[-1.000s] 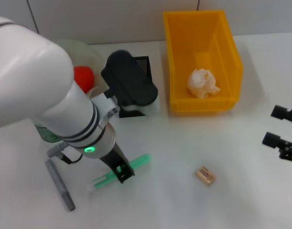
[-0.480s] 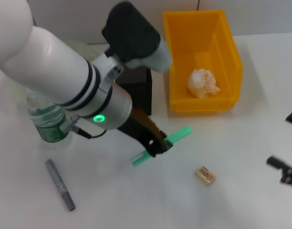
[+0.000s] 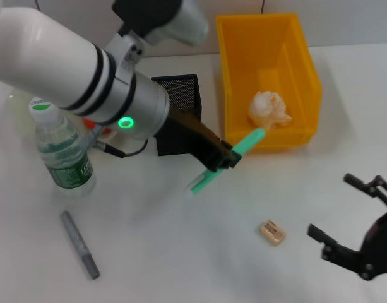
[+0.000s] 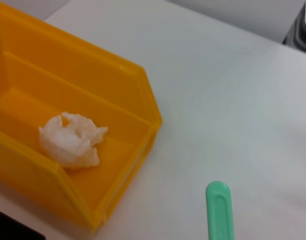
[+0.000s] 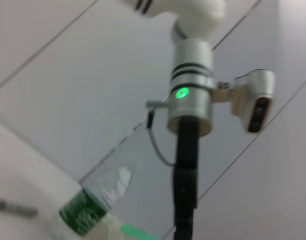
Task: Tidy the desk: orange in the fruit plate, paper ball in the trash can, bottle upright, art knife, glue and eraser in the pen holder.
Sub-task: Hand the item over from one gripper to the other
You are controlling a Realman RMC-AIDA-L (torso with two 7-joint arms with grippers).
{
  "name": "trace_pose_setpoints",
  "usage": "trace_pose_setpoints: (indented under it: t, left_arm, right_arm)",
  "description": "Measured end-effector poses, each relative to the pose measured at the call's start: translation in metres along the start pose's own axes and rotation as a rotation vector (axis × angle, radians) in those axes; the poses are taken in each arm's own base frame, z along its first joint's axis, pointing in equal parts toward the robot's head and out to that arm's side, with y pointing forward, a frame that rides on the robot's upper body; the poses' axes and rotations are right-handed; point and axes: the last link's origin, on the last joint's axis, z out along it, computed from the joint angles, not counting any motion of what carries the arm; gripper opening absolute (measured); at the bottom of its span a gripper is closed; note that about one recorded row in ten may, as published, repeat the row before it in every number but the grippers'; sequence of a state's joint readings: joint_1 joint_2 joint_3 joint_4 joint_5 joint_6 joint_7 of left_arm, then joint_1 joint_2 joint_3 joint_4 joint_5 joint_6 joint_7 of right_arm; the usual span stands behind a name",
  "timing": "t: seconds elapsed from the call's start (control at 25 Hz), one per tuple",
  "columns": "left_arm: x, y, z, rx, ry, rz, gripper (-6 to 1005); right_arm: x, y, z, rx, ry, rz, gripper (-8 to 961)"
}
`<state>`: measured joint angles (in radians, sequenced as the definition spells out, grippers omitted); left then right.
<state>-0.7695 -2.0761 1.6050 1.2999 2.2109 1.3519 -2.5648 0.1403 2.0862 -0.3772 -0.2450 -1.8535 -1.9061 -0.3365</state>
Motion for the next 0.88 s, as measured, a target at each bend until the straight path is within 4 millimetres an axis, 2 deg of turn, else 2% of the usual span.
trace_pose_setpoints:
  t: [0.16, 0.24, 0.28, 0.32, 0.4, 0.88]
  left_arm:
    - [0.001, -0.010, -0.003, -0.024, 0.037, -0.062, 187]
    - [0.001, -0.015, -0.005, -0.034, 0.050, -0.092, 187]
    - [0.001, -0.017, -0.005, -0.038, 0.055, -0.105, 187]
    - [0.001, -0.018, -0.006, -0.039, 0.057, -0.112, 187]
    - [0.001, -0.019, -0.006, -0.043, 0.061, -0.113, 187]
    - [0.006, -0.011, -0.008, -0.101, 0.065, -0.106, 187]
  right_arm:
    - [0.001, 0.013, 0.009, 0.012, 0.024, -0.139, 838]
    - [-0.001, 0.021, 0.015, 0.030, 0.040, -0.263, 838]
    - [-0.004, 0.029, 0.023, 0.051, 0.053, -0.392, 838]
    - [-0.004, 0.029, 0.023, 0.051, 0.053, -0.392, 838]
    - [-0.008, 0.036, 0.033, 0.063, 0.054, -0.531, 838]
    - [-0.008, 0.048, 0.054, 0.016, 0.049, -0.844, 838]
